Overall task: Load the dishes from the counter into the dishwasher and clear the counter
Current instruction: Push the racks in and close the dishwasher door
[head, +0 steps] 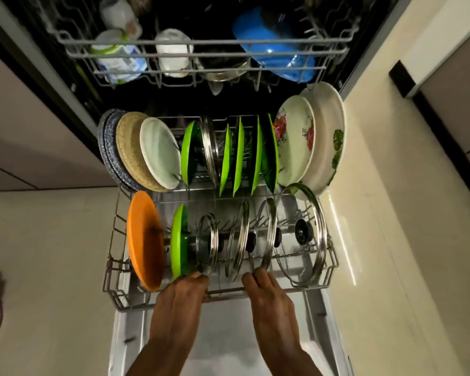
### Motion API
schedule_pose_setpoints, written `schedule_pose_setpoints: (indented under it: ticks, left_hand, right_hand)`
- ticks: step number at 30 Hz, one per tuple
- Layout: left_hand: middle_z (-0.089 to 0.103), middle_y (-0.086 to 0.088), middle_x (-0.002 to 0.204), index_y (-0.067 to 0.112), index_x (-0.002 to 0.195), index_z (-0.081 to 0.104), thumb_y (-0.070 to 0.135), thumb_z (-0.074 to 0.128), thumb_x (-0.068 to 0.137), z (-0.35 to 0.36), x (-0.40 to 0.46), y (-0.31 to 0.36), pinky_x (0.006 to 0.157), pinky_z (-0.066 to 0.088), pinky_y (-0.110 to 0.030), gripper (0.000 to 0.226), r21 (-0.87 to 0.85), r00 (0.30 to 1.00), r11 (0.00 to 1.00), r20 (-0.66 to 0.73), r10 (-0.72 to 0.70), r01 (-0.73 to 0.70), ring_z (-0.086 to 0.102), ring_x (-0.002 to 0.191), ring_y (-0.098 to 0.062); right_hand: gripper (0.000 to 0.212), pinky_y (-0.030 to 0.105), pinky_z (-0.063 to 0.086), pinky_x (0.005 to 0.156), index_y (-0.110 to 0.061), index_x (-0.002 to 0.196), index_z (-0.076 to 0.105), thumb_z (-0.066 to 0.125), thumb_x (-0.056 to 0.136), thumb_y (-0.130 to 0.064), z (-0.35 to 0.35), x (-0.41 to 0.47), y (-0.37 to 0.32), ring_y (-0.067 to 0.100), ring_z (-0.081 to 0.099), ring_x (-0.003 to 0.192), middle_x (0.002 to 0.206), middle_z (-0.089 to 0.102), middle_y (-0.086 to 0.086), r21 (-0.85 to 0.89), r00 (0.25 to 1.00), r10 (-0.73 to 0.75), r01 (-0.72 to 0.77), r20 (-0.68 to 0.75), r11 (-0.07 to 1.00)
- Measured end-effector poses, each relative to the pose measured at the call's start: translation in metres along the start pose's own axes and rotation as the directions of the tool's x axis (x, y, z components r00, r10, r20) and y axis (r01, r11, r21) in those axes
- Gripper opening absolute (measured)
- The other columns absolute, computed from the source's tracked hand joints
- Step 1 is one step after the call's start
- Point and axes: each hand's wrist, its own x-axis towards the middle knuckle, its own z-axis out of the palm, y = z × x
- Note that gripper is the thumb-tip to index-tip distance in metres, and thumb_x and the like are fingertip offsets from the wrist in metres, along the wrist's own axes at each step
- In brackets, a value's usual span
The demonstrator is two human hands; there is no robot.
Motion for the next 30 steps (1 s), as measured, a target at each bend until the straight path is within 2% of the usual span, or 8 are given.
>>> schedule_pose_setpoints:
  ticks: [2,4,6,8,12,16,20,30]
  left_hand:
    - [0.066,0.007,0.095,0.027,0.098,0.065,0.017,0.055,0.095,-0.001,0.013,-0.001,0.077,0.054,-0.023,0.015,-0.025,0.998,0.998,0.009,-0.055,0.055,0.063,0.085,-0.01]
    - [0.069,-0.001,0.096,0.021,0.096,0.066,0.019,0.053,0.096,-0.006,0.026,0.002,0.077,0.055,-0.03,0.013,-0.094,0.996,0.992,-0.007,-0.087,0.086,0.065,0.086,-0.017]
    - [0.065,0.0,0.092,0.02,0.095,0.062,0.019,0.046,0.1,-0.015,0.037,0.008,0.069,0.047,-0.021,0.017,-0.03,0.998,0.998,-0.021,-0.058,0.058,0.06,0.082,-0.015]
    - [0.062,0.0,0.088,0.018,0.091,0.062,0.019,0.045,0.1,-0.022,0.052,0.008,0.065,0.042,-0.02,0.02,-0.021,0.998,0.999,-0.052,-0.047,0.046,0.057,0.08,-0.016]
    - [0.062,0.008,0.105,0.025,0.109,0.061,0.019,0.05,0.099,-0.035,0.079,0.009,0.073,0.043,-0.015,0.016,0.12,0.997,0.991,-0.035,-0.062,0.066,0.056,0.087,-0.005]
    - [0.062,0.004,0.118,0.027,0.119,0.059,0.016,0.056,0.095,-0.046,0.111,0.008,0.087,0.048,-0.022,0.027,0.227,0.999,0.973,-0.045,-0.028,0.037,0.059,0.105,-0.01]
    - [0.063,0.003,0.114,0.025,0.116,0.06,0.016,0.058,0.093,-0.056,0.141,0.009,0.083,0.048,-0.022,0.024,0.242,0.997,0.969,-0.066,-0.046,0.06,0.06,0.101,-0.01]
    - [0.062,-0.008,0.113,0.015,0.113,0.063,0.013,0.058,0.091,-0.077,0.217,-0.001,0.086,0.051,-0.036,0.022,0.302,0.992,0.953,-0.129,0.017,0.023,0.06,0.104,-0.024]
  right_hand:
    - [0.058,0.017,0.022,0.044,-0.028,0.085,0.053,0.086,0.046,-0.002,-0.001,0.013,0.001,0.008,0.051,0.063,0.08,0.051,-0.01,0.006,1.0,-0.006,0.006,-0.015,1.0]
    - [0.058,0.018,0.024,0.042,-0.026,0.084,0.054,0.086,0.044,0.001,-0.002,0.028,0.001,0.01,0.052,0.063,0.079,0.051,-0.009,0.01,1.0,-0.008,0.009,-0.03,1.0]
    - [0.058,0.018,0.026,0.043,-0.024,0.085,0.057,0.087,0.044,0.003,-0.003,0.042,0.003,0.01,0.052,0.064,0.079,0.052,-0.008,0.013,0.999,-0.015,0.016,-0.041,1.0]
    - [0.057,0.018,0.033,0.044,-0.025,0.09,0.059,0.085,0.048,0.004,-0.004,0.055,0.003,0.01,0.055,0.07,0.084,0.054,-0.008,0.031,0.999,-0.029,0.03,-0.041,0.999]
    - [0.048,0.02,0.045,0.051,-0.022,0.1,0.061,0.079,0.064,0.004,-0.007,0.083,0.002,0.011,0.058,0.077,0.094,0.058,-0.005,0.062,0.998,-0.044,0.046,-0.041,0.997]
    - [0.048,0.024,0.054,0.06,-0.02,0.108,0.06,0.077,0.069,0.003,-0.011,0.118,0.003,0.012,0.058,0.083,0.102,0.059,-0.002,0.055,0.998,-0.067,0.066,0.005,0.996]
    - [0.044,0.025,0.052,0.073,-0.023,0.117,0.052,0.067,0.082,0.0,-0.016,0.153,0.006,0.011,0.053,0.093,0.111,0.053,-0.004,0.05,0.994,-0.108,0.108,-0.011,0.993]
    - [0.05,0.027,0.055,0.078,-0.023,0.131,0.049,0.059,0.088,0.002,-0.016,0.239,0.01,0.013,0.056,0.1,0.124,0.052,-0.003,-0.01,0.985,-0.147,0.146,-0.085,0.989]
